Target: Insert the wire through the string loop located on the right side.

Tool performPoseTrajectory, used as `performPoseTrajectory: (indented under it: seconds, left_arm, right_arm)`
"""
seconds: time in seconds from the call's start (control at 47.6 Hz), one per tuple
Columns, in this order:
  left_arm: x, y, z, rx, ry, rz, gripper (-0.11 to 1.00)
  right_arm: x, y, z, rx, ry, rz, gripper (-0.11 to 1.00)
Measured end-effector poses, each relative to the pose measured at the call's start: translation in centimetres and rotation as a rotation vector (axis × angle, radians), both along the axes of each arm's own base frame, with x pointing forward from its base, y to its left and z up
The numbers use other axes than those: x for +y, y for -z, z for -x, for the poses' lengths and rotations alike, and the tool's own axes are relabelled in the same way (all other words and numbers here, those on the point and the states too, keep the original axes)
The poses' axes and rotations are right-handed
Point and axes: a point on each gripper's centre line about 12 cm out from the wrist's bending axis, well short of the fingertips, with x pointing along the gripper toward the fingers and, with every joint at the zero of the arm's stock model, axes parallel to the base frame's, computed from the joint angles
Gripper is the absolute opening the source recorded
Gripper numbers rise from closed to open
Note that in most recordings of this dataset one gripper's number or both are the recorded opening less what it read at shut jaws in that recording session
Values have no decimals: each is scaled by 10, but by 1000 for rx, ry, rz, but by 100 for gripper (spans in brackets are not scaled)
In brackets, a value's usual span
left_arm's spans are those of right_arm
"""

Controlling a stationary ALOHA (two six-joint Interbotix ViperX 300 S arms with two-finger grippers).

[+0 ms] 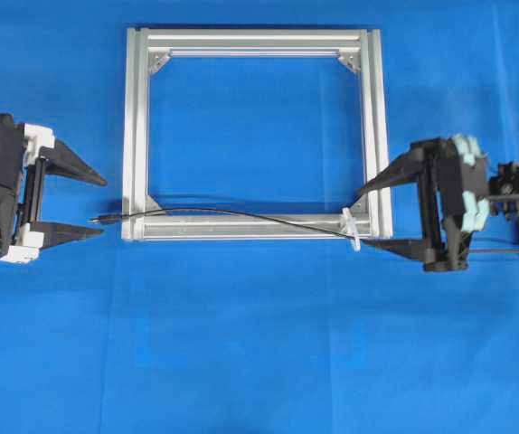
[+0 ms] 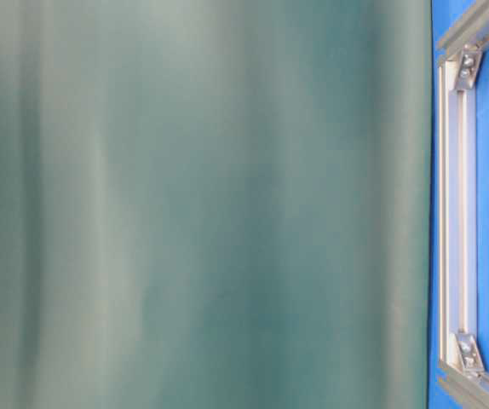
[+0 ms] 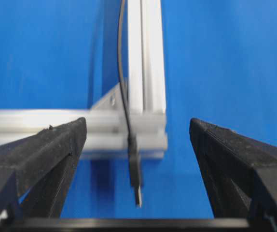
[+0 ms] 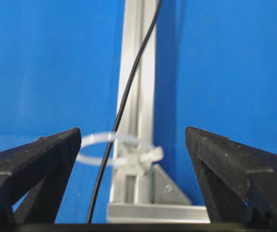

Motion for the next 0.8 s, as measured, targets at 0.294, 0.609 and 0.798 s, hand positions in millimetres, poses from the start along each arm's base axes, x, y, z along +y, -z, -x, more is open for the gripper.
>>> performPoseTrajectory:
  seconds: [0.294, 0.609, 0.798]
  left_arm:
    - [0, -28, -8, -54, -3, 6, 82]
    - [4, -30, -10, -55, -16, 3, 82]
    - [4, -30, -10, -55, -20, 4, 82]
  right_arm:
    - [0, -38, 5, -60, -21, 10, 93]
    - [0, -38, 6, -54, -22, 11, 93]
    - [0, -38, 6, -52, -22, 11, 93]
